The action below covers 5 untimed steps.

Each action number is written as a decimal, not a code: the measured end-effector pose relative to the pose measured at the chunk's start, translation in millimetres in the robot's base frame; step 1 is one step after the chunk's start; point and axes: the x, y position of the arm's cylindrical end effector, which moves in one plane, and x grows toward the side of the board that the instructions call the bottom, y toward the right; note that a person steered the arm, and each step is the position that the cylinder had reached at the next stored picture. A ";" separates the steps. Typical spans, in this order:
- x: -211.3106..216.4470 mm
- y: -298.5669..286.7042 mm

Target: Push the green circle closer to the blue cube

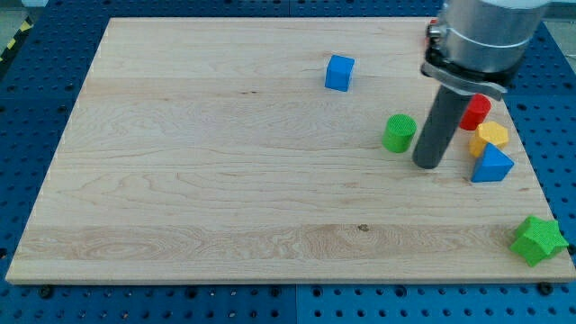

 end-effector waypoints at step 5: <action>-86.7 -61.2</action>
